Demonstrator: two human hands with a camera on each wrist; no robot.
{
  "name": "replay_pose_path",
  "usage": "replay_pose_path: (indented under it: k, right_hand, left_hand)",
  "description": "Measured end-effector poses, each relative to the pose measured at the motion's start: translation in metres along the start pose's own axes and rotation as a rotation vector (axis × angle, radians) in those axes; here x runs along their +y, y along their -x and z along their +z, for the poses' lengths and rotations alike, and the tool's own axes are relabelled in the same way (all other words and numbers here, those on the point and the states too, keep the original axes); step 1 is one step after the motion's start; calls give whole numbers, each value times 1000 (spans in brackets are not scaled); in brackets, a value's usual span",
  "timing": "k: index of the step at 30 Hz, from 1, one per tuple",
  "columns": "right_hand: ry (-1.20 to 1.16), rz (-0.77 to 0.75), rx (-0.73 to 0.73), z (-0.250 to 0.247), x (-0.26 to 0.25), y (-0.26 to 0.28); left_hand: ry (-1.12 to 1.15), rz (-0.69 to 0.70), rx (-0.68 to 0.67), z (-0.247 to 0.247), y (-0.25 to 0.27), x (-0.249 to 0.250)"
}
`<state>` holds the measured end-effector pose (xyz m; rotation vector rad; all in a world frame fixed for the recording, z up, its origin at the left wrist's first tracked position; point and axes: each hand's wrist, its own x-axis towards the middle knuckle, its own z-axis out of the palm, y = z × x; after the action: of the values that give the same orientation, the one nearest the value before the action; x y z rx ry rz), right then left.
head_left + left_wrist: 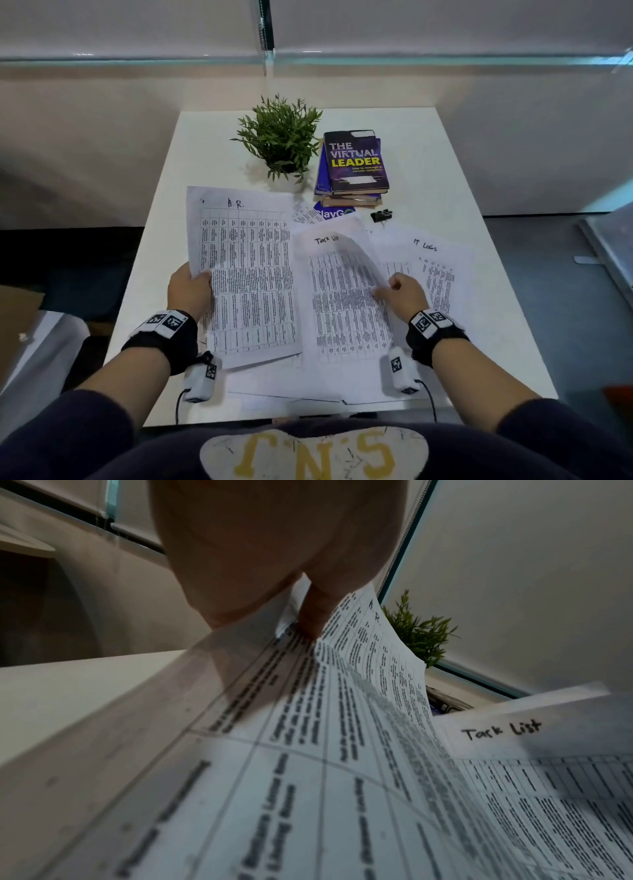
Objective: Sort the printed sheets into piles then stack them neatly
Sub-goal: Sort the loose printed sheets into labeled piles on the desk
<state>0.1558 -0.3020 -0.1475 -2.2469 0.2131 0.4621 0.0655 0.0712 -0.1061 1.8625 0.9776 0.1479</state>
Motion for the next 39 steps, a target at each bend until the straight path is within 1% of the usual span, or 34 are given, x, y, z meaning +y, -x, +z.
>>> replay_pose_path:
  k: [3,4,6,7,10,12,15,19,22,24,28,29,31,33,36,39]
  right_hand:
    - [75,69,134,-23,21,-10]
    - [148,105,162,-28,27,-11]
    - [305,169,175,-34,40,-12]
    - [338,193,177,-34,45,-13]
    - [355,227,163,-25,52,-8]
    - [377,234,178,-19,54,-5]
    - [446,172,183,-16,57,-2]
    - [601,19,193,-13,60,4]
    - [665,-26,193,-12,58,10]
    - [643,-38,178,-11,58,10]
    - [399,-60,185,-13,52,14]
    - [303,-37,198,-16,52,15]
    - [88,58,233,-28,50,19]
    - [-50,123,280,-43,50,20]
    - [-81,159,295,-65,53,17]
    - [-18,121,250,-88,49,14]
  left_hand:
    - [7,18,-38,11,-1,6]
    - [9,21,-50,15,-1,7]
    - [18,22,-80,24,0,11]
    - [20,21,-94,27,1,12]
    - [25,23,-119,37,4,14]
    - [28,23,-127,41,7,15]
    - [18,26,-130,44,9,14]
    - [-9,30,-134,43,7,13]
    - [-33,20,-118,42,5,12]
    - [-41,19,-112,42,5,12]
    - [-53,23,-106,40,7,11]
    - [-53,19,-104,39,7,10]
    - [-48,13,-97,36,4,8]
    - [-46,9,-89,32,2,6]
    - [-34,-5,-82,27,1,4]
    - [-43,-5,-86,26,3,4]
